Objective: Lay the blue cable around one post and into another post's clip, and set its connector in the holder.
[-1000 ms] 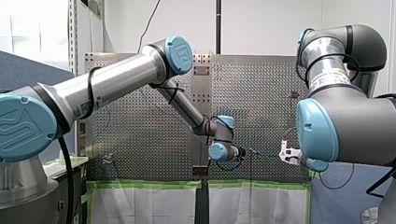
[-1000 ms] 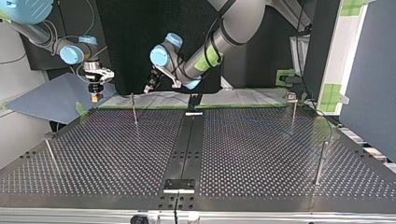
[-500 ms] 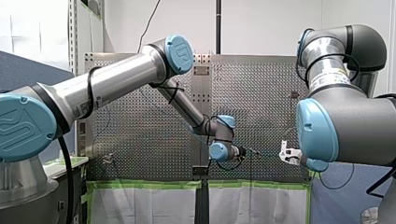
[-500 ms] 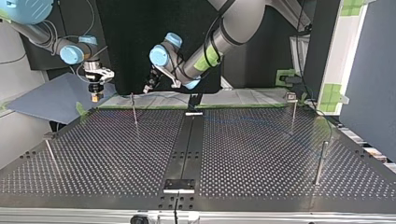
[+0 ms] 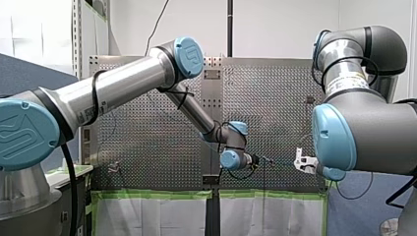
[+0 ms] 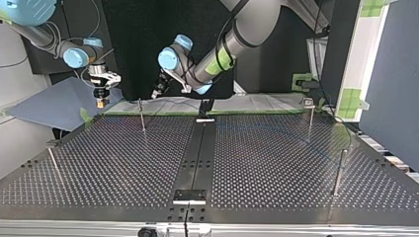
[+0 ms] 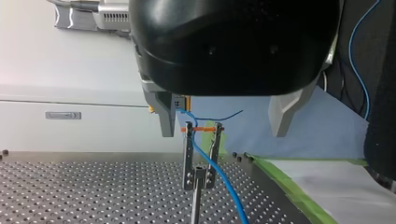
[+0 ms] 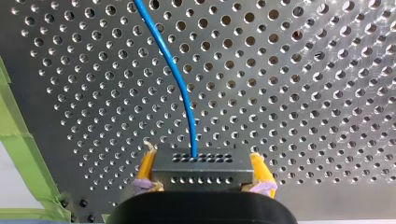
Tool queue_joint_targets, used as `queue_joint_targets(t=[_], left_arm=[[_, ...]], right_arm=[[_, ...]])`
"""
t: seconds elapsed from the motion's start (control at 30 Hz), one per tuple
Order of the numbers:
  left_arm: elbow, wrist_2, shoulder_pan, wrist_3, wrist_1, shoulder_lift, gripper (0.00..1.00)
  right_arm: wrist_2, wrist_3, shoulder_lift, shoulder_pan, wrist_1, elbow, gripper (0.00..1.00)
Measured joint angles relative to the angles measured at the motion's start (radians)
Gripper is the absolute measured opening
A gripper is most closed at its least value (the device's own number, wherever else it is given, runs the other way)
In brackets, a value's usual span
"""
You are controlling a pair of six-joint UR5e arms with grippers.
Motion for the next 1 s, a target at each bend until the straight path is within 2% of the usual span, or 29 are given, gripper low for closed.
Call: queue_joint_targets(t=[0.17,0.37,0.83,1.0], left_arm=[[-0.002,-0.002,0.003,-0.003,-0.005,0.001,1.00],[-0.034,-0.006,0.001,-0.004,0.014,0.029,1.00],[-0.149,-0.055,-0.021,-0.015,0.127,0.143,1.00],[-0.194,-0.085,-0.037,-0.041,0.173,0.189,1.00]], right_arm=[[0.000,0.000,0.000,0.000,0.000,0.000,0.00],[0.000,0.000,0.000,0.000,0.000,0.000,0.00],[0.000,0.003,0.000,0.000,0.000,0.000,0.00],[-0.003,0.013,0.000,0.000,-0.002,0.000,0.00]])
